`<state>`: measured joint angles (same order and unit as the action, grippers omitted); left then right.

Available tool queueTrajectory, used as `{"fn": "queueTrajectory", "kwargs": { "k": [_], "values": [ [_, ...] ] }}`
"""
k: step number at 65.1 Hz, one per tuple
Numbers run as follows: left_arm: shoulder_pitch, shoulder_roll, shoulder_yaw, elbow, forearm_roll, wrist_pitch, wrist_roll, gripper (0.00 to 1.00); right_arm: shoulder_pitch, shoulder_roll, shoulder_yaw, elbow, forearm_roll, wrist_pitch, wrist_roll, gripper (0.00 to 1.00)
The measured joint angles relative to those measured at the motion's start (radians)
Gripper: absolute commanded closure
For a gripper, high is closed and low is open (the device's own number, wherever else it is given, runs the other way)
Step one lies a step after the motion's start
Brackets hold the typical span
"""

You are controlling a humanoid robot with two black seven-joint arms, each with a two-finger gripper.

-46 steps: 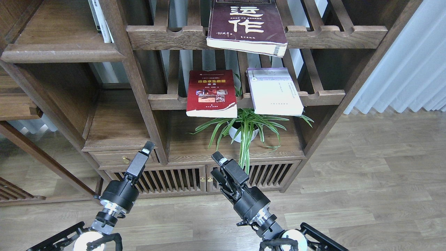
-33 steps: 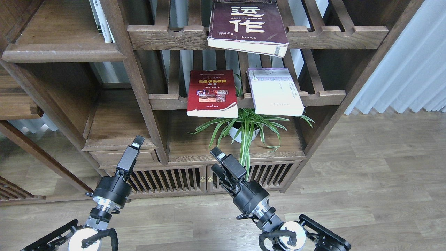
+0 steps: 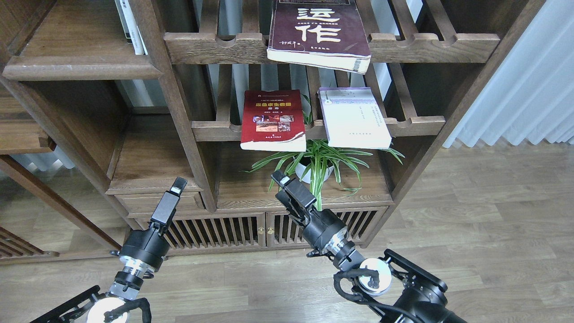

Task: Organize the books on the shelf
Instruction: 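Reach the right gripper toward the red book on the middle shelf, then hook the red book's top with the right gripper and tip it outward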

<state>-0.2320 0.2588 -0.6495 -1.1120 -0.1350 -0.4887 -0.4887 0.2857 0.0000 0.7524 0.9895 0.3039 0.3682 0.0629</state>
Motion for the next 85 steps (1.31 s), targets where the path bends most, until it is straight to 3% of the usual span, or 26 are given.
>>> {"fn": "queueTrajectory", "kwargs": {
  "k": [34, 51, 85],
  "values": [
    [-0.008, -0.024, -0.014, 0.005, 0.002, 0.000, 0.000, 0.00, 0.227, 0.000, -0.010, -0.075, 0.162, -0.216, -0.001, 0.01],
    [-0.014, -0.033, -0.031, 0.012, 0.003, 0.000, 0.000, 0.00, 0.255, 0.000, -0.003, -0.147, 0.185, -0.281, -0.004, 0.01],
    [-0.013, -0.053, -0.037, 0.015, 0.003, 0.000, 0.000, 0.00, 0.308, 0.000, 0.005, -0.184, 0.233, -0.301, -0.014, 0.07]
  ]
}}
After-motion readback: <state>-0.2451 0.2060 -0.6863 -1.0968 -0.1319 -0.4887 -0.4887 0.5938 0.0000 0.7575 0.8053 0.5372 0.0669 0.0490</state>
